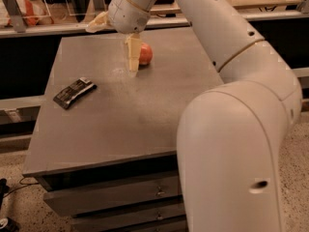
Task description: Pick rxbar chocolate
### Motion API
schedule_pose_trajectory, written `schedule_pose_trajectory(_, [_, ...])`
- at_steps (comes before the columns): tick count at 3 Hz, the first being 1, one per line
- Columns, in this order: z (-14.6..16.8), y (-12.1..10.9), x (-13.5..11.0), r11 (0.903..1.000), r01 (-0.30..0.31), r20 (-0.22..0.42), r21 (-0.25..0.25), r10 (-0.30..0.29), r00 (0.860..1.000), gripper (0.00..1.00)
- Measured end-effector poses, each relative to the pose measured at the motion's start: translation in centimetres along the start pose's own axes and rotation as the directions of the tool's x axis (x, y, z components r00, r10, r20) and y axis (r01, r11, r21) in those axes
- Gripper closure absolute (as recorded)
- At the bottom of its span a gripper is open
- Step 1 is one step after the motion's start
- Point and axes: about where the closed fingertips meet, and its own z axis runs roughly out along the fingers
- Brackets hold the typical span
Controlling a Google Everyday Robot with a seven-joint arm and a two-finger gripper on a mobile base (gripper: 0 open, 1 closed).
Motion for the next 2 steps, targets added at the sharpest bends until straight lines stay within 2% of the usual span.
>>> schedule_pose_trajectory(1, [2.2,-3.8,-0.1,0.9977,0.067,0.012,0.009,-0.067,0.998,0.00])
schedule_pose_trajectory(2, [5.1,-6.4,-1.0,0.9892,0.141,-0.056,-0.041,-0.143,0.988,0.00])
